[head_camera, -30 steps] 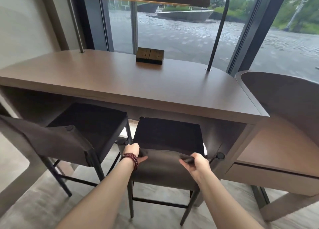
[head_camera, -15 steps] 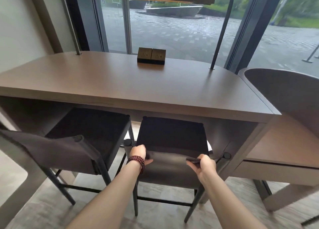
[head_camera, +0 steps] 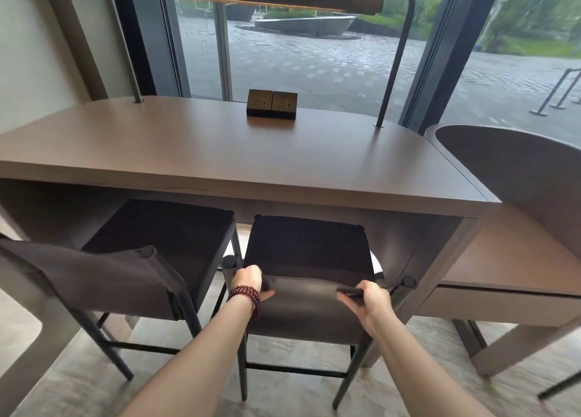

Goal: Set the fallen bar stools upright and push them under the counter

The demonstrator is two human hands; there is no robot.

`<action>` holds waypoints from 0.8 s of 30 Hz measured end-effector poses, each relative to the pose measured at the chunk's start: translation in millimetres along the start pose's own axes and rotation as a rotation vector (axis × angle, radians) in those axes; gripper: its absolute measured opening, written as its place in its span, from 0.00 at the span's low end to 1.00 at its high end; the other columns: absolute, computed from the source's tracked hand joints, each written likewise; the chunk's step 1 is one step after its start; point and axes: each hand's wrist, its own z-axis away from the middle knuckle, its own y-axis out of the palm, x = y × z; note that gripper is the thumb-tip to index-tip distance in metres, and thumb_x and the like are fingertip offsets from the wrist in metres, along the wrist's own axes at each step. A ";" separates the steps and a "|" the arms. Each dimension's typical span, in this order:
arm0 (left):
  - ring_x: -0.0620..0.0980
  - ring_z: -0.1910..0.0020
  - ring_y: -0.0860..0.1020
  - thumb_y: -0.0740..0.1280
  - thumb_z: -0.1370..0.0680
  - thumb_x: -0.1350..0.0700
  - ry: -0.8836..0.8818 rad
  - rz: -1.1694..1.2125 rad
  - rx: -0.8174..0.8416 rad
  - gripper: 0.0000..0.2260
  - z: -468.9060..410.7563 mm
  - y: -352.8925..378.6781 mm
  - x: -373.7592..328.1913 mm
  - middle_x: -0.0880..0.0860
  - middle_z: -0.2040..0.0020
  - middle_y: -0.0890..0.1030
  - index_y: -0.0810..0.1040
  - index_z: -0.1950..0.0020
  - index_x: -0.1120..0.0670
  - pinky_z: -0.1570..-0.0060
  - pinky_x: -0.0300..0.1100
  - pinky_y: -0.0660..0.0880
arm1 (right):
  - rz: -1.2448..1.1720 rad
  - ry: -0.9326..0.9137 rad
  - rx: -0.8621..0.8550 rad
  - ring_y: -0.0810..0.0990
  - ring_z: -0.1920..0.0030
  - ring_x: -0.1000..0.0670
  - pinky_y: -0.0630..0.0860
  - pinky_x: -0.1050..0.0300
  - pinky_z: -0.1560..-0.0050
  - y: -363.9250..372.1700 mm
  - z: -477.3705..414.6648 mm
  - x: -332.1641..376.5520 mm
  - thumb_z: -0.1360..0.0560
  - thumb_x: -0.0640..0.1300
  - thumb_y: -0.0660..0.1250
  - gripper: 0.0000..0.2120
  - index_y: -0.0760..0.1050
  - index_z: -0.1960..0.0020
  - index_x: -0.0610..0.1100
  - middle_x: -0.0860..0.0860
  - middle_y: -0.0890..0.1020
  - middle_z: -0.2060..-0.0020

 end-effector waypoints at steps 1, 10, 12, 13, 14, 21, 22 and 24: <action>0.54 0.53 0.74 0.57 0.21 0.64 -0.009 0.023 0.009 0.14 0.6 -1.1 -0.9 0.57 0.52 0.72 0.63 0.66 0.54 0.59 0.46 0.79 | 0.000 -0.001 0.010 0.77 0.56 0.35 0.80 0.42 0.57 0.2 -0.5 -0.1 0.26 0.26 0.56 0.07 0.66 0.50 0.32 0.35 0.69 0.48; 0.60 0.59 0.76 0.60 0.25 0.67 -0.155 0.228 0.073 0.05 -21.4 -10.4 -4.6 0.60 0.59 0.74 0.68 0.60 0.60 0.58 0.55 0.78 | 0.018 -0.030 0.023 0.77 0.61 0.39 0.77 0.41 0.47 15.5 -9.4 -10.6 0.25 0.27 0.55 0.06 0.66 0.57 0.35 0.36 0.69 0.51; 0.60 0.62 0.75 0.60 0.25 0.67 -0.182 0.246 0.088 0.03 -21.2 -9.8 -4.9 0.61 0.60 0.74 0.69 0.58 0.62 0.60 0.55 0.78 | 0.018 -0.028 0.019 0.77 0.60 0.39 0.78 0.41 0.46 15.4 -11.5 -10.8 0.25 0.27 0.56 0.05 0.67 0.52 0.34 0.37 0.69 0.50; 0.60 0.63 0.75 0.60 0.25 0.67 -0.188 0.252 0.097 0.02 -20.9 -10.1 -5.2 0.62 0.60 0.74 0.70 0.57 0.62 0.62 0.55 0.78 | 0.019 -0.027 0.019 0.77 0.59 0.39 0.78 0.42 0.48 14.7 -12.3 -10.5 0.25 0.27 0.56 0.06 0.67 0.50 0.34 0.37 0.68 0.49; 0.60 0.63 0.75 0.60 0.25 0.66 -0.190 0.258 0.098 0.02 -21.0 -10.4 -5.4 0.62 0.59 0.74 0.70 0.55 0.62 0.63 0.54 0.78 | 0.020 -0.027 0.023 0.76 0.59 0.39 0.78 0.43 0.49 14.1 -12.6 -10.2 0.25 0.27 0.56 0.06 0.67 0.49 0.34 0.37 0.69 0.49; 0.65 0.45 0.76 0.62 0.25 0.65 -0.196 0.302 0.111 0.05 -17.9 -11.8 -6.3 0.65 0.45 0.74 0.71 0.49 0.63 0.53 0.57 0.77 | 0.125 -0.007 0.035 0.78 0.64 0.42 0.80 0.43 0.59 11.5 -16.0 -8.8 0.24 0.30 0.57 0.04 0.68 0.56 0.35 0.39 0.73 0.62; 0.64 0.46 0.76 0.63 0.25 0.64 -0.190 0.297 0.107 0.06 -17.5 -12.1 -4.1 0.65 0.44 0.75 0.72 0.49 0.63 0.52 0.56 0.77 | 0.149 0.000 0.043 0.78 0.65 0.42 0.80 0.44 0.61 10.7 -14.9 -8.2 0.23 0.32 0.58 0.03 0.68 0.56 0.35 0.39 0.75 0.62; 0.64 0.48 0.77 0.64 0.25 0.60 -0.194 0.298 0.097 0.09 -14.8 -12.0 -0.2 0.64 0.43 0.75 0.72 0.47 0.62 0.57 0.55 0.78 | 0.200 0.017 0.053 0.78 0.65 0.42 0.80 0.44 0.61 9.6 -12.1 -7.9 0.22 0.36 0.61 0.02 0.70 0.53 0.37 0.39 0.77 0.62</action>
